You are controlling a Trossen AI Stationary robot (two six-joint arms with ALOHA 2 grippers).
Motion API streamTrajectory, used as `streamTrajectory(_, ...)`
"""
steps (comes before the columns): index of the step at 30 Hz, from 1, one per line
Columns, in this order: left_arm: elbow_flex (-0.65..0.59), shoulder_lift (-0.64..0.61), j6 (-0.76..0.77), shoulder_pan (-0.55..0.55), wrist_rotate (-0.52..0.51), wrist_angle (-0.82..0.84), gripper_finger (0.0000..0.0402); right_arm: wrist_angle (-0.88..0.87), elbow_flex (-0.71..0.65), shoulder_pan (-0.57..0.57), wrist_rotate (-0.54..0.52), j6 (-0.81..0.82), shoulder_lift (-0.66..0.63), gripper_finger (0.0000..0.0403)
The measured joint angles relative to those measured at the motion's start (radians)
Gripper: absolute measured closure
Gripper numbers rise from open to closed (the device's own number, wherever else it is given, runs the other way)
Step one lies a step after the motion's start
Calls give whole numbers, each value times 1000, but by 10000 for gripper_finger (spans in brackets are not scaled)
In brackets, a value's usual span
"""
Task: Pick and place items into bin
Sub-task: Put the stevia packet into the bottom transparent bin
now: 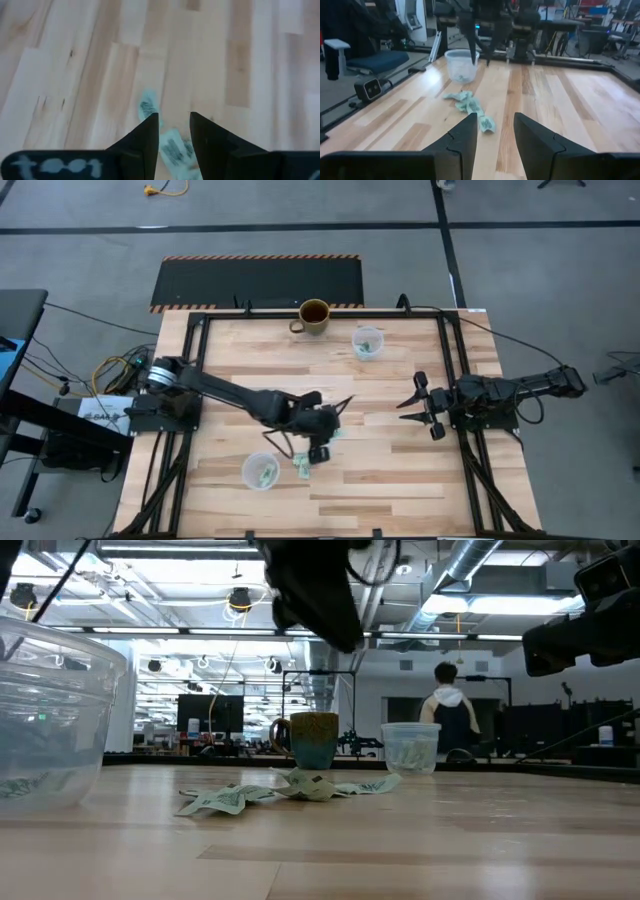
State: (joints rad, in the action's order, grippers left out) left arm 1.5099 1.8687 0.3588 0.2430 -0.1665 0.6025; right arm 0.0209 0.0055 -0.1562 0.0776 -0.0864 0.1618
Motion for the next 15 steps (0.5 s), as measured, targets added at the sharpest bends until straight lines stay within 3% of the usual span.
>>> streamTrajectory(15, 21, 266, 45, -77, -19, -76, 301, 2, 0, 0, 0, 0, 8, 280)
